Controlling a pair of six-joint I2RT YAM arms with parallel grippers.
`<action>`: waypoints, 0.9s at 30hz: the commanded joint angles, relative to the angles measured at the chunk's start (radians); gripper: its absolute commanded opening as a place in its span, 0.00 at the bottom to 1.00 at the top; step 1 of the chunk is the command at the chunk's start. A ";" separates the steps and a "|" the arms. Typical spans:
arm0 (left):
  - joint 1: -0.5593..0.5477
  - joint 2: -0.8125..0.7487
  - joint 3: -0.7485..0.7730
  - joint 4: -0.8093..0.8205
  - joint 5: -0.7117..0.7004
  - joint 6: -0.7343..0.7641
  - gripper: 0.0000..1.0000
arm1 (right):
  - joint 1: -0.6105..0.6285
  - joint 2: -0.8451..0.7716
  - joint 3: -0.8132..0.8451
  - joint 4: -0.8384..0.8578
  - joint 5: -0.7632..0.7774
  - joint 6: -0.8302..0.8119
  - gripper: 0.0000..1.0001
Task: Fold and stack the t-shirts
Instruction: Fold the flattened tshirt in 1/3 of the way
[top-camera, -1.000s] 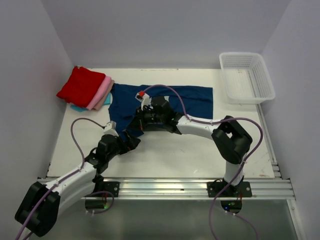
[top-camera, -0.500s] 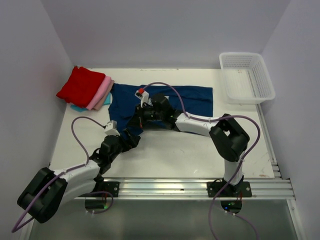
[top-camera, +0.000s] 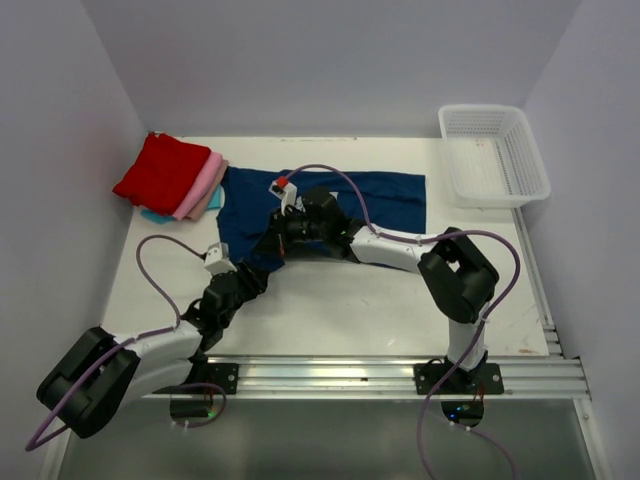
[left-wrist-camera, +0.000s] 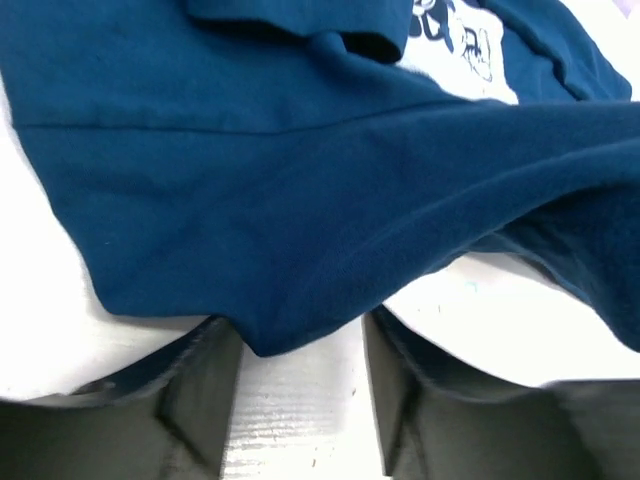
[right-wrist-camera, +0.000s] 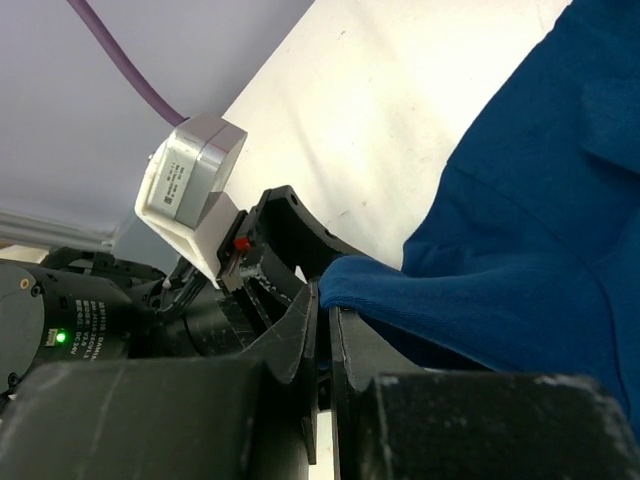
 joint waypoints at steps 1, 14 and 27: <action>-0.011 -0.014 -0.081 0.102 -0.098 0.029 0.52 | 0.000 -0.025 -0.007 0.056 -0.032 0.009 0.00; -0.012 -0.060 -0.077 0.060 -0.128 0.028 0.00 | -0.011 -0.034 -0.053 0.076 -0.035 0.015 0.00; -0.012 -0.379 0.179 -0.488 -0.011 0.043 0.00 | -0.084 -0.034 -0.077 -0.042 0.058 -0.088 0.00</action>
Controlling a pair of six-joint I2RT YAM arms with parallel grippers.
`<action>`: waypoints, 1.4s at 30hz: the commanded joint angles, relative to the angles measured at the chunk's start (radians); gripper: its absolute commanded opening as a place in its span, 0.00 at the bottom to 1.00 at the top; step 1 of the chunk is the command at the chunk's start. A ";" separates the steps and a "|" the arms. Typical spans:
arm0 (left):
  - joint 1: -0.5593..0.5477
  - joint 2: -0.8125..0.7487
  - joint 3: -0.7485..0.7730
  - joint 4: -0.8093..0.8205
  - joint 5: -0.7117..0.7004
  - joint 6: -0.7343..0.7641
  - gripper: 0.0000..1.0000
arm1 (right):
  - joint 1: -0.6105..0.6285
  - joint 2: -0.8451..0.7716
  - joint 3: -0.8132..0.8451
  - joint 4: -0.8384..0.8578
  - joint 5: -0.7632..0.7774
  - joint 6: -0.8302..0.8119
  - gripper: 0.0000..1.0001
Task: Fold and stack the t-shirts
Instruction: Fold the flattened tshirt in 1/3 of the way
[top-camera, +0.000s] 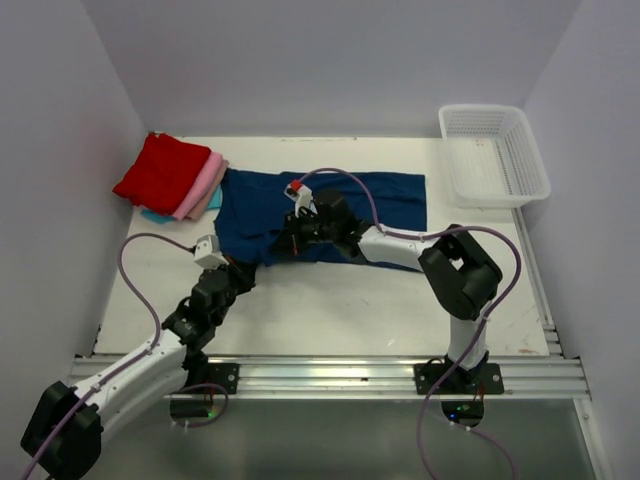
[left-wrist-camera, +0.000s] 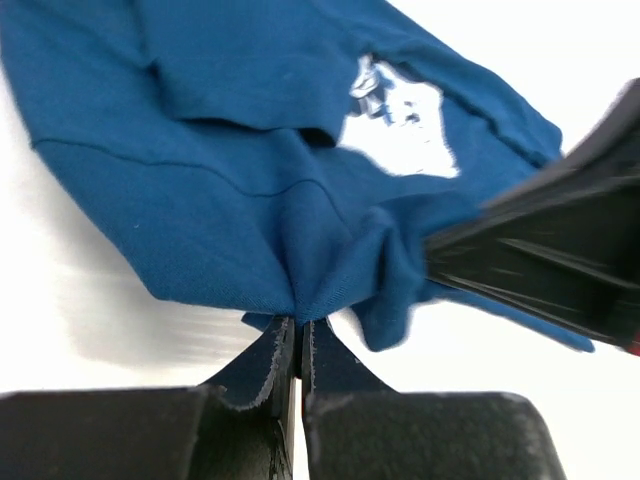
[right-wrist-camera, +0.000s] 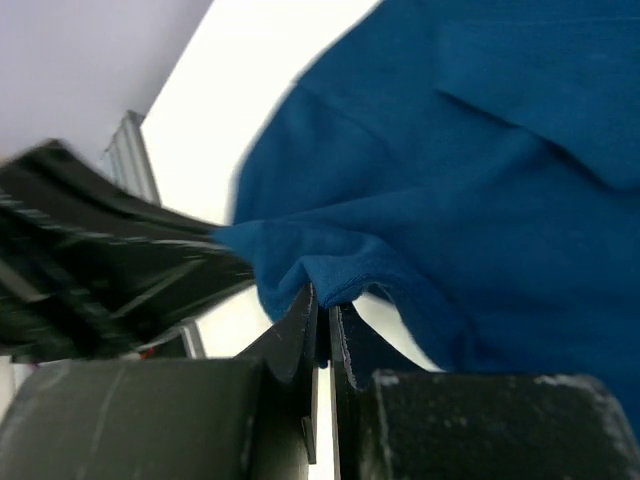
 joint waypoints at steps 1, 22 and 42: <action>-0.007 -0.046 0.110 -0.166 0.052 0.020 0.00 | -0.031 -0.029 0.004 -0.033 0.038 -0.054 0.00; -0.006 -0.074 0.288 -0.400 0.178 0.042 0.00 | -0.034 -0.408 -0.376 0.022 0.075 0.008 0.99; -0.006 -0.173 0.405 -0.588 0.331 -0.004 0.00 | 0.094 0.004 -0.679 1.285 0.120 0.670 0.24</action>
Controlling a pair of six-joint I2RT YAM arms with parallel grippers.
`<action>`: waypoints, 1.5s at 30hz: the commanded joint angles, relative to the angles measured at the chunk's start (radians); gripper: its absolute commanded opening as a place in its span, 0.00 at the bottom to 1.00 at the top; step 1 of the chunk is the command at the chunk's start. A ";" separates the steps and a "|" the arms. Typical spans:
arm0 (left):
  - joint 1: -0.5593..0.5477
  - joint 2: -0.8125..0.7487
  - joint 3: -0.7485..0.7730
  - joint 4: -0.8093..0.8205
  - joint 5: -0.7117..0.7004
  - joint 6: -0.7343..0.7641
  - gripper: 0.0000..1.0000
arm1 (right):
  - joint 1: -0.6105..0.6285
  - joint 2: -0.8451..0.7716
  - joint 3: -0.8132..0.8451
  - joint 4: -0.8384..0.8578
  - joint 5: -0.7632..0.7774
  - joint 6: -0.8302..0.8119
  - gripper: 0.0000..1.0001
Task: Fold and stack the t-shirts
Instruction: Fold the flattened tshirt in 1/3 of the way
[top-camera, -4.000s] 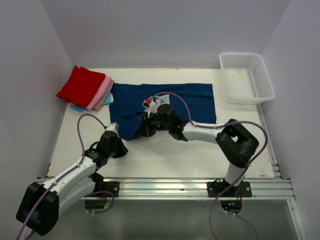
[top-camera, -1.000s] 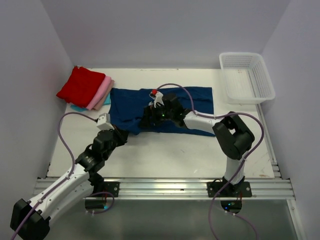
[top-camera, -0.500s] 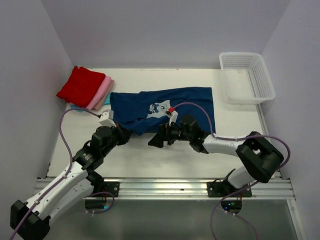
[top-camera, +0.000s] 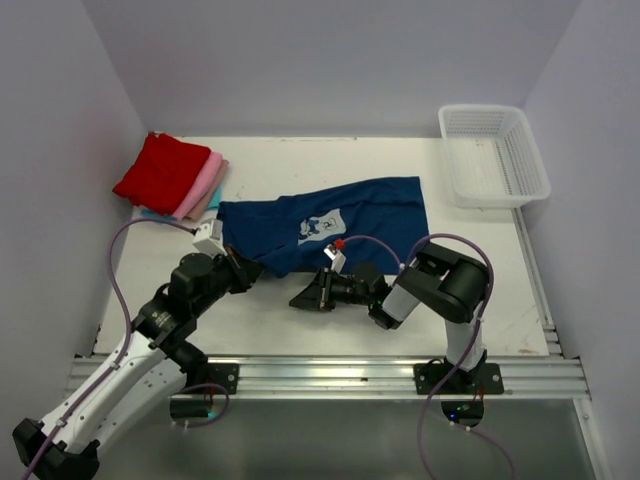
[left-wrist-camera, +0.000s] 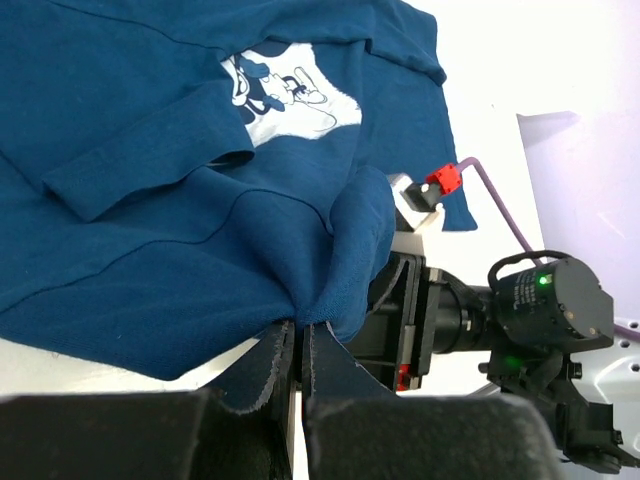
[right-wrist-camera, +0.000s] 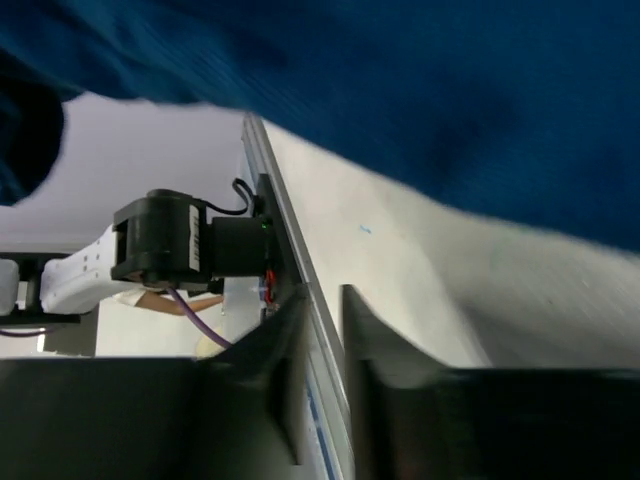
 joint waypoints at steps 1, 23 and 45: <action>-0.006 -0.027 0.030 -0.027 0.003 -0.016 0.00 | -0.002 -0.026 0.042 0.339 0.044 0.013 0.16; -0.006 -0.016 -0.027 -0.019 -0.003 -0.072 0.00 | 0.092 -0.281 0.082 -0.037 0.432 -0.268 0.44; -0.007 -0.078 -0.110 -0.083 0.011 -0.035 1.00 | 0.090 -0.362 0.208 -0.177 0.311 -0.357 0.00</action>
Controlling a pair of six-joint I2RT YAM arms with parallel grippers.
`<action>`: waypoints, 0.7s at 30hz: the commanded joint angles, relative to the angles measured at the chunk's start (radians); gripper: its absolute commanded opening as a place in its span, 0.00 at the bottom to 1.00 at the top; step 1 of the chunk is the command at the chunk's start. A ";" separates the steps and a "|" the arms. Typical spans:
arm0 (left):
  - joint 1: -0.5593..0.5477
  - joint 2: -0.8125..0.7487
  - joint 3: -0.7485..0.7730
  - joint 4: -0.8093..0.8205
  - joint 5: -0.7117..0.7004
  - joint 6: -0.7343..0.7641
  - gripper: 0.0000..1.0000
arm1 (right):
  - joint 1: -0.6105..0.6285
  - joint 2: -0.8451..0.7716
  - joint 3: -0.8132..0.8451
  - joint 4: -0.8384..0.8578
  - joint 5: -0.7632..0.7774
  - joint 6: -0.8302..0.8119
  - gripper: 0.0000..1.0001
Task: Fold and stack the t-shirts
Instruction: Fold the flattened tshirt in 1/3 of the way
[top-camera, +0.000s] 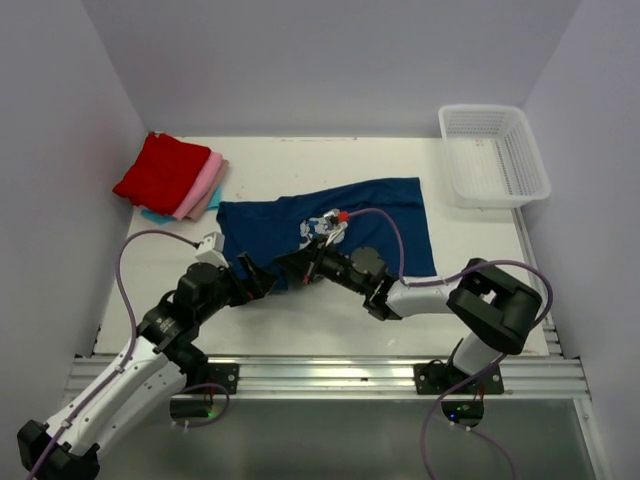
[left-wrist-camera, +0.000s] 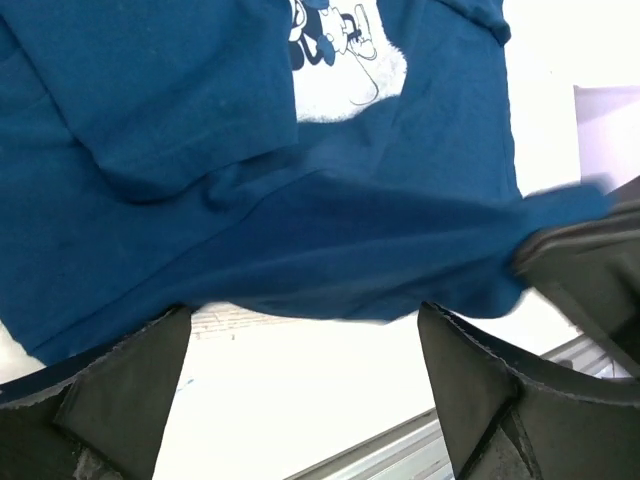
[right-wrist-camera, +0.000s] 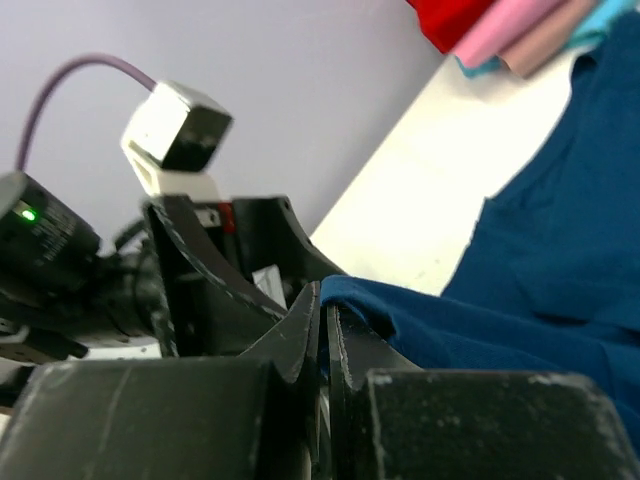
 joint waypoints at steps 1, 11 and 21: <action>-0.007 -0.060 -0.014 -0.033 0.022 0.011 1.00 | 0.001 -0.056 0.077 -0.056 -0.025 -0.062 0.00; -0.007 -0.241 -0.095 -0.085 0.148 -0.068 1.00 | -0.012 0.032 0.251 -0.239 -0.057 -0.088 0.00; -0.007 -0.166 -0.102 -0.037 0.169 0.041 1.00 | -0.016 0.086 0.489 -0.569 -0.089 -0.178 0.00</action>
